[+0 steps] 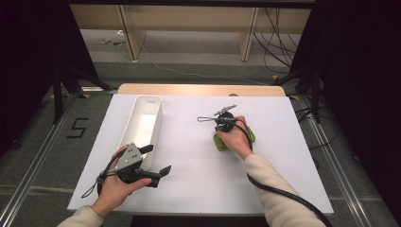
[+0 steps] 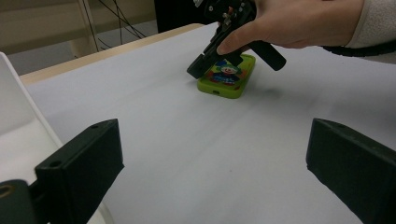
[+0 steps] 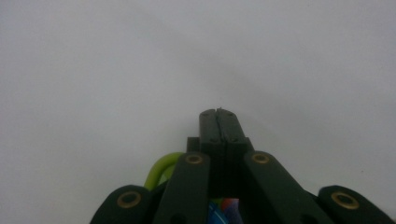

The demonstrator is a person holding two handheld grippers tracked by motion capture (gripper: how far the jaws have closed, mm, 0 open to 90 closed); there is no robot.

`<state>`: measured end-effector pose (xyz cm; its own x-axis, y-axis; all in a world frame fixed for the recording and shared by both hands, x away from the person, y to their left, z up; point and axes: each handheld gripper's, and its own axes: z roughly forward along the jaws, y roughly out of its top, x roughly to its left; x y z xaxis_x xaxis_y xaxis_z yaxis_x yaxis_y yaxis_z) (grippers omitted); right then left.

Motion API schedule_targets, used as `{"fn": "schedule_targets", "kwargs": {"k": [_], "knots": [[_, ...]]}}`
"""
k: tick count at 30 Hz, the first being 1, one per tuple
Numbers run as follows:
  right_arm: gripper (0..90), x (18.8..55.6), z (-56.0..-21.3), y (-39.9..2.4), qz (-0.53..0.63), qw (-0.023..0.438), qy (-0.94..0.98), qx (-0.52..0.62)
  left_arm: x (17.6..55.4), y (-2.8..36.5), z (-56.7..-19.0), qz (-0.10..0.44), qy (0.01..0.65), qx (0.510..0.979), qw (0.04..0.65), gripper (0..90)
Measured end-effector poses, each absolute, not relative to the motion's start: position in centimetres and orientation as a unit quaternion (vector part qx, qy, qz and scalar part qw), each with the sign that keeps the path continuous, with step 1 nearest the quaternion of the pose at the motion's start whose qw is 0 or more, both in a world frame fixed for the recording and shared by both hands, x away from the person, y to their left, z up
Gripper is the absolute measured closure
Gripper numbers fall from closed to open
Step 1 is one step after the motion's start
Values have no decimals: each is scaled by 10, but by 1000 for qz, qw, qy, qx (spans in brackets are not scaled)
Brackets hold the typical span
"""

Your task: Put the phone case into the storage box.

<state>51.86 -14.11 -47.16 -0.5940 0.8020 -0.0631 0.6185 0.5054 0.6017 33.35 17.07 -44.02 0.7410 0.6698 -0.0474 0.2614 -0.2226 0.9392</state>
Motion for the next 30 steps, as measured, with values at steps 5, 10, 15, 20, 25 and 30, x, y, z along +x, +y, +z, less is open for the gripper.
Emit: {"fn": "schedule_targets", "kwargs": {"k": [5,10,15,20,25,30], "knots": [[900,510,-470,-138,261,156,861,407,334,171,-440,189,307,759,543,32],[900,504,-469,-138,256,148,868,400,333,171,-440,189,306,760,541,32],[900,495,-468,-137,250,135,876,390,333,170,-440,189,307,760,541,32],[900,489,-468,-137,246,124,880,386,333,170,-440,189,307,760,541,32],[900,480,-467,-137,241,113,888,374,333,170,-440,189,307,761,540,32],[900,471,-467,-142,238,107,890,375,333,170,-440,189,307,761,540,32]]}}
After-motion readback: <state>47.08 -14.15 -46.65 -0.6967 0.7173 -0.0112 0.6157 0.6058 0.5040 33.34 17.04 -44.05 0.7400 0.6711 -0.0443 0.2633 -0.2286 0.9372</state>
